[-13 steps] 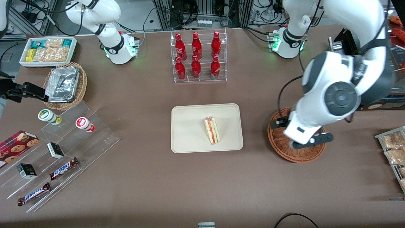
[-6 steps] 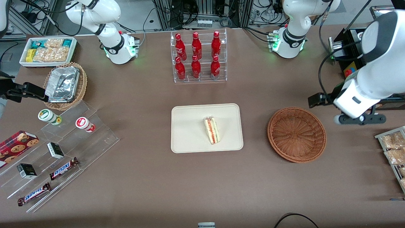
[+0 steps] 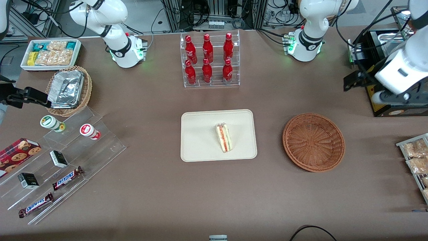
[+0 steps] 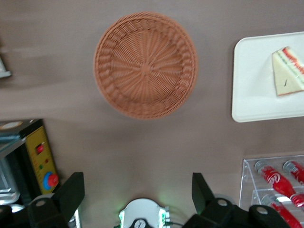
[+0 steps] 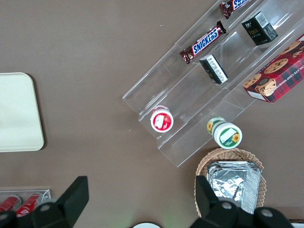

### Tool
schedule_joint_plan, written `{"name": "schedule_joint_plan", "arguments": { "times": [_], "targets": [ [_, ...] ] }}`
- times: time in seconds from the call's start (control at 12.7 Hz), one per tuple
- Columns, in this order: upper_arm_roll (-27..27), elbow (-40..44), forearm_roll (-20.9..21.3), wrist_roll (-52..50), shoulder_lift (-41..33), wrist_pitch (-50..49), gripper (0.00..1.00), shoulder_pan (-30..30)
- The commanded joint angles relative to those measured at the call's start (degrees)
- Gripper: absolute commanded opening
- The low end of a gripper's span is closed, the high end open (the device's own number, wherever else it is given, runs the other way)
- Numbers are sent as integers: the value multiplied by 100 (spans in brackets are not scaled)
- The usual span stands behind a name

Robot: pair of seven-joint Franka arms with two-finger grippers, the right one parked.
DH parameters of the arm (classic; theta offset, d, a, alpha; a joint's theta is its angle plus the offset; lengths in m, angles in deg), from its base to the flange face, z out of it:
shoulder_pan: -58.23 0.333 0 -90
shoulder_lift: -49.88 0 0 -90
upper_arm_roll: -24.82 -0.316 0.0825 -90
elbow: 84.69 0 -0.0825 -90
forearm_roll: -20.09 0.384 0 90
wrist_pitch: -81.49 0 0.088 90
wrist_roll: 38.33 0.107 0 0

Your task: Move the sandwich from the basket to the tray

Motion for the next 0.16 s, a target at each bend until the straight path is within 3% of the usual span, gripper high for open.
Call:
{"name": "schedule_joint_plan", "arguments": {
  "times": [0.0, 0.08],
  "targets": [
    [-248, -276, -141, 192, -465, -242, 100, -27],
    [-275, -285, -141, 192, -475, -251, 100, -36]
  ]
}}
